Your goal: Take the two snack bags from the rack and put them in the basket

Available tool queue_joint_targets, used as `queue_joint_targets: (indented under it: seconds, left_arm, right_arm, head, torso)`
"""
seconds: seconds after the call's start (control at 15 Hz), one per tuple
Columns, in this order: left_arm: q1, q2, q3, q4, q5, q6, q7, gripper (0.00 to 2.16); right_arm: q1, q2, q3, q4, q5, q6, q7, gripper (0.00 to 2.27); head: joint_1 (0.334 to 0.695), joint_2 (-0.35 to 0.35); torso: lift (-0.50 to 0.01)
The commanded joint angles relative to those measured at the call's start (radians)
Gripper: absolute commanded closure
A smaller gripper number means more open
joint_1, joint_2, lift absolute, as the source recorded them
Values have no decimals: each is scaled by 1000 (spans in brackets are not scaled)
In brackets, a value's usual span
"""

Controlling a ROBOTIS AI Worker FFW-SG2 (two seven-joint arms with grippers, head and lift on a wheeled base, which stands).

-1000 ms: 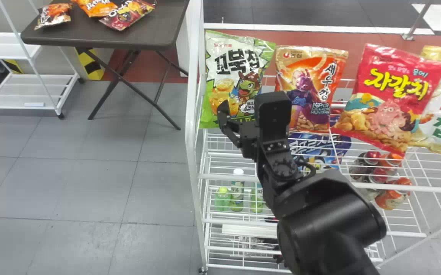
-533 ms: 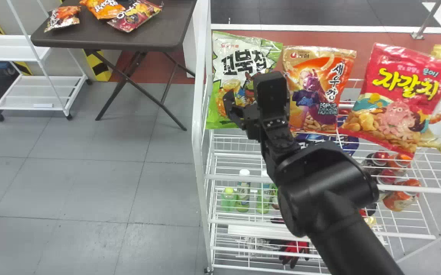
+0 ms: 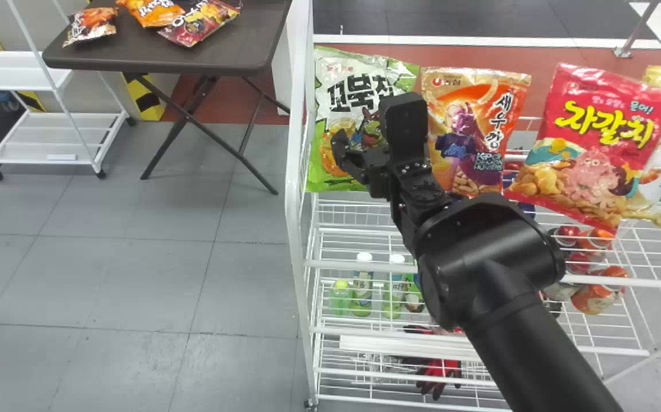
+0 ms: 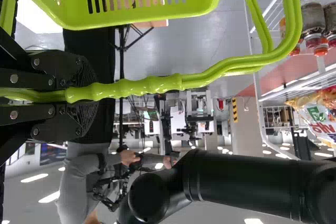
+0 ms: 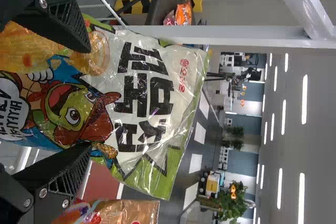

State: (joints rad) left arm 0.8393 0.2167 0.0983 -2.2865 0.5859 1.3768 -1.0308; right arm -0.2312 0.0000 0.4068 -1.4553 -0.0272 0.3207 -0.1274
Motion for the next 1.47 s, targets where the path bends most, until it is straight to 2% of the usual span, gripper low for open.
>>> queue_joint_targets:
  seconds: [0.0, 0.07, 0.13, 0.2, 0.33, 0.6, 0.87, 1.13, 1.33, 1.4]
  left_arm:
    - [0, -3, 0, 4, 0, 0, -3, 1838]
    - [0, -5, -3, 9, 0, 0, -5, 1838]
    - [0, -5, -6, 13, 0, -3, -5, 1838]
    - [0, -3, -9, 15, -1, -12, -5, 1838]
    - [4, -3, -16, 10, -11, -18, -6, 1838]
    - [7, -5, -42, 1, -31, -21, -3, 1838]
    - [9, -7, -42, -8, -32, -21, 5, 1838]
    - [3, -8, -40, -21, -31, -25, 11, 1838]
    - [-13, -10, -39, -30, -31, -34, 26, 1838]
    - [-22, -11, -40, -34, -31, -34, 35, 1838]
  right_arm:
    - [-17, 1, 0, 16, -3, 19, 17, 343]
    - [-25, 1, 0, 16, -13, 53, 17, 532]
    - [-26, 1, 1, 16, -14, 102, 17, 1153]
    - [-22, 1, 0, 9, -13, 111, 2, 1885]
    - [6, 1, -6, -22, -10, 142, -8, 2196]
    - [110, 1, 0, -209, -13, 173, -32, 2219]
    - [240, 1, -14, -448, -65, 194, -64, 2219]
    - [326, -63, -34, -594, -65, 200, -95, 2219]
    - [429, -141, -89, -749, -105, 243, -109, 2216]
    - [478, -178, -117, -810, -117, 262, -110, 2216]
  head:
    - [695, 26]
    - [695, 28]
    - [695, 30]
    - [695, 28]
    - [695, 19]
    - [695, 1]
    - [695, 16]
    - [695, -19]
    - [695, -71]
    - [695, -88]
  torso:
    - [-11]
    - [-11]
    - [-11]
    - [-11]
    - [-11]
    - [-11]
    - [-11]
    - [-11]
    - [-11]
    - [-11]
